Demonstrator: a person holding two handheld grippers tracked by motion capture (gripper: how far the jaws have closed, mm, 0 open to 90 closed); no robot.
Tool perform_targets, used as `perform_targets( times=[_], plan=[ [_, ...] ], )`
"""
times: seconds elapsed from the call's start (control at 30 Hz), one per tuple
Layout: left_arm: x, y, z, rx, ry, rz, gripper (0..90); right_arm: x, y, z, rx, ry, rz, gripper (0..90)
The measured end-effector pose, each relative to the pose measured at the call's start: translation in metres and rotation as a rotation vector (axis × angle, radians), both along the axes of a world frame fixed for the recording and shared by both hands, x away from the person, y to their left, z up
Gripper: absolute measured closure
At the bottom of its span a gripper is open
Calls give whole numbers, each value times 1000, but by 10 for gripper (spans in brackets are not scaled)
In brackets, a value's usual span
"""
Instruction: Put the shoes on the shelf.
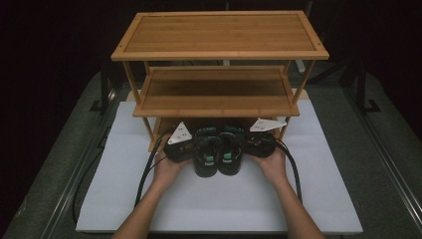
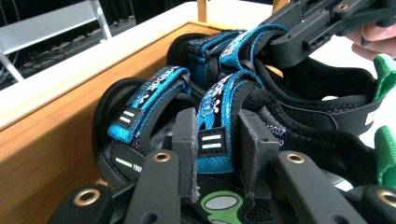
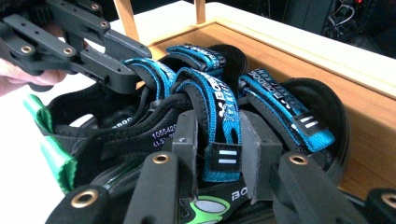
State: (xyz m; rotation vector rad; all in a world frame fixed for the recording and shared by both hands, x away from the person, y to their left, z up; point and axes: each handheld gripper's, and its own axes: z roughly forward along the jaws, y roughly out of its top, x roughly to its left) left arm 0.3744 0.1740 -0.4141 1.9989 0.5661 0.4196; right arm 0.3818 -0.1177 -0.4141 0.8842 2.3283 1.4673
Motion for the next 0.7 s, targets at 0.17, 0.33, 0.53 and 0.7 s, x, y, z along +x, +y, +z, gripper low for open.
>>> perform_targets(
  times=[0.17,0.33,0.53,0.7],
  plan=[
    [-5,5,7,-3,22,18,487,-6,-4,6,14,22,-24,484],
    [-21,22,15,1,17,34,332,-28,-16,10,-4,13,-48,385],
    [-42,34,1,57,77,14,187,-54,-26,-3,-90,42,-61,258],
    [-44,26,-15,107,119,-4,137,-60,-17,-24,-152,86,-42,187]
  ],
)
